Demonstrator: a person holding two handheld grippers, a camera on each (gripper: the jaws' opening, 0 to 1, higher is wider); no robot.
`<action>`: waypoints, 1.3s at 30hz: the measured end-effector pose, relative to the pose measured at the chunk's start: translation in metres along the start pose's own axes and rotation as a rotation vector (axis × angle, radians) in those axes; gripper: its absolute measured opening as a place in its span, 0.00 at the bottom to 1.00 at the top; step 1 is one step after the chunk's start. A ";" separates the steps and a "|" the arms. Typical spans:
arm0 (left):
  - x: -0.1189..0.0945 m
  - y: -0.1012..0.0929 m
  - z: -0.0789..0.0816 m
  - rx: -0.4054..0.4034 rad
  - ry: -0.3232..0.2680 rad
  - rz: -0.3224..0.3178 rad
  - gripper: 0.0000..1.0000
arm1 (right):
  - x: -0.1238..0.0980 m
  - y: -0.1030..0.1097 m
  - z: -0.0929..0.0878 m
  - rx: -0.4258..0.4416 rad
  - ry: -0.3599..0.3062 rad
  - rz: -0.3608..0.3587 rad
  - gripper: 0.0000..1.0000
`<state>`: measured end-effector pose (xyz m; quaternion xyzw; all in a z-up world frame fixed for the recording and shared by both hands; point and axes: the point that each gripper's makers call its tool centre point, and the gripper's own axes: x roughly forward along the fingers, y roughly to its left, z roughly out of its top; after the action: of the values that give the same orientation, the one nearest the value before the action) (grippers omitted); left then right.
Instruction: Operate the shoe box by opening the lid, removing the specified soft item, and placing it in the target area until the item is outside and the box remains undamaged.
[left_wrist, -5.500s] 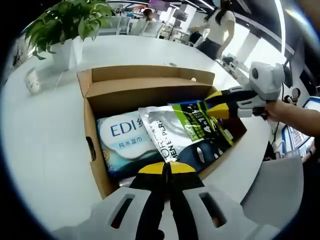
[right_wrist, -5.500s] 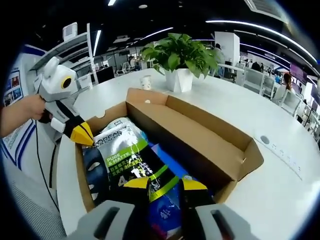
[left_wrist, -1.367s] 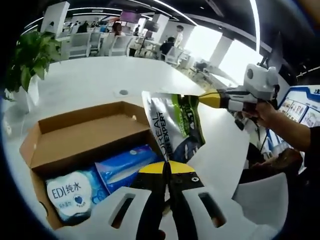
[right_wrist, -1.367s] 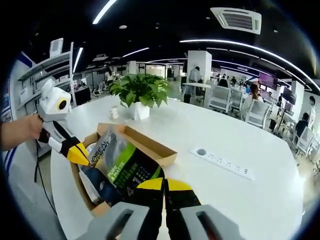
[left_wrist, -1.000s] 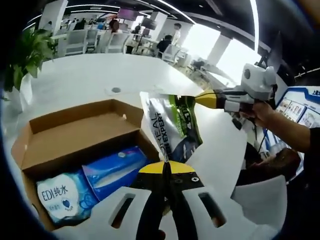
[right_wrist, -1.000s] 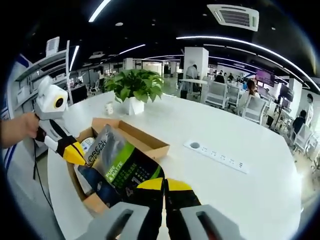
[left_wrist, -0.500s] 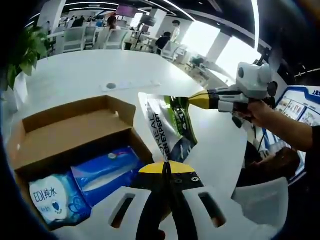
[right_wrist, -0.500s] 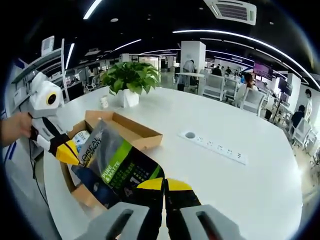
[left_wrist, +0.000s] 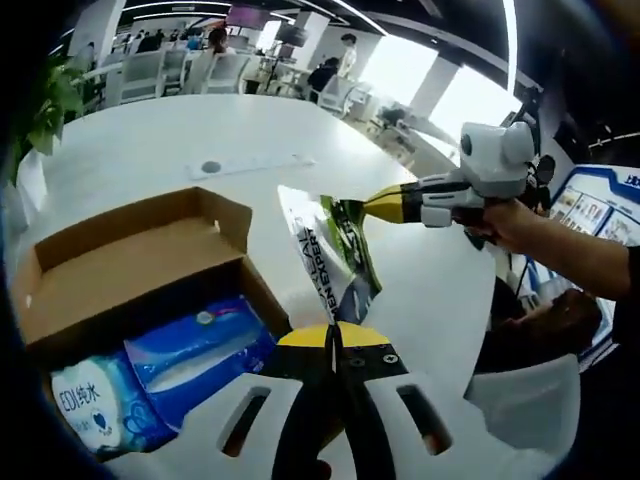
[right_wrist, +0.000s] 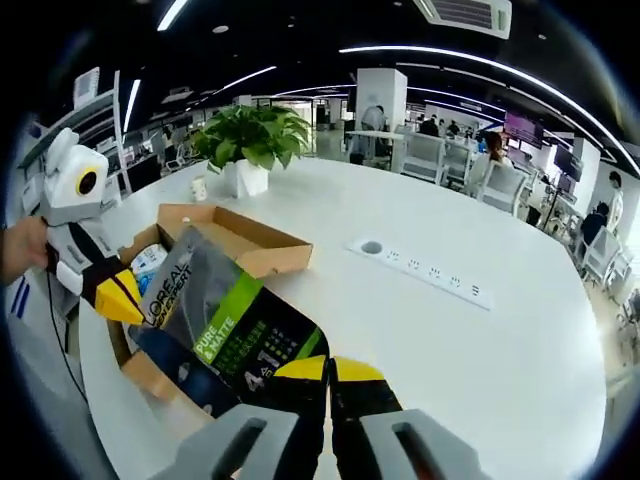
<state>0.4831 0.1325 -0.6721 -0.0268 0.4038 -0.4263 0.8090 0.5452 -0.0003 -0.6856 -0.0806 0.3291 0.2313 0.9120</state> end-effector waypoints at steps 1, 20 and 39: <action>0.002 -0.001 0.000 0.003 0.003 -0.002 0.00 | 0.000 -0.001 -0.002 0.002 0.003 -0.002 0.00; 0.024 -0.010 -0.008 0.168 0.107 0.067 0.00 | 0.011 -0.010 -0.028 0.017 0.059 -0.030 0.00; 0.045 -0.008 -0.020 0.347 0.221 0.140 0.01 | 0.022 -0.019 -0.043 0.036 0.072 -0.053 0.00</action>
<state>0.4784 0.1014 -0.7109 0.1877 0.4114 -0.4324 0.7801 0.5447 -0.0220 -0.7330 -0.0812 0.3636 0.1982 0.9066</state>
